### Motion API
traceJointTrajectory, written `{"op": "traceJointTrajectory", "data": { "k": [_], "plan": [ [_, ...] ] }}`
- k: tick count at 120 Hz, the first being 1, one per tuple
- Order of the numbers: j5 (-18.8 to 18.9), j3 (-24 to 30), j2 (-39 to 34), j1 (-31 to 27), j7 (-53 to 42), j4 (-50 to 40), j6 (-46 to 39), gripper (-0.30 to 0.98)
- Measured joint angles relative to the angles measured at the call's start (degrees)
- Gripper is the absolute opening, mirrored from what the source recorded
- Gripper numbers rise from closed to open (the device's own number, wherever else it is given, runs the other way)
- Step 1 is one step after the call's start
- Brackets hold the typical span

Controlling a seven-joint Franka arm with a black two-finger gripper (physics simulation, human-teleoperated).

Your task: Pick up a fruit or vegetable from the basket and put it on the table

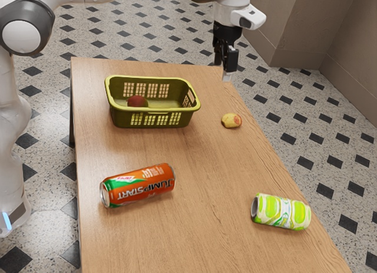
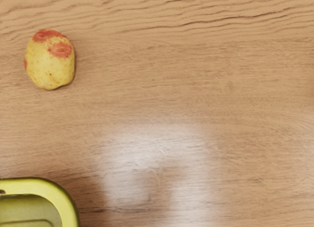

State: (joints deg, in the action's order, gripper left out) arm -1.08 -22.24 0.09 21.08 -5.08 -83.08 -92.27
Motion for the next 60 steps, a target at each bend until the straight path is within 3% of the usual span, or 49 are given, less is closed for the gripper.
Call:
{"op": "traceJointTrajectory", "data": {
  "k": [47,60],
  "plan": [
    [-0.03,0.26,0.02,-0.83,-0.34,1.54,-0.19,0.69],
    [-0.02,0.17,0.02,-0.91,3.38,2.31,1.63,0.69]
  ]
}}
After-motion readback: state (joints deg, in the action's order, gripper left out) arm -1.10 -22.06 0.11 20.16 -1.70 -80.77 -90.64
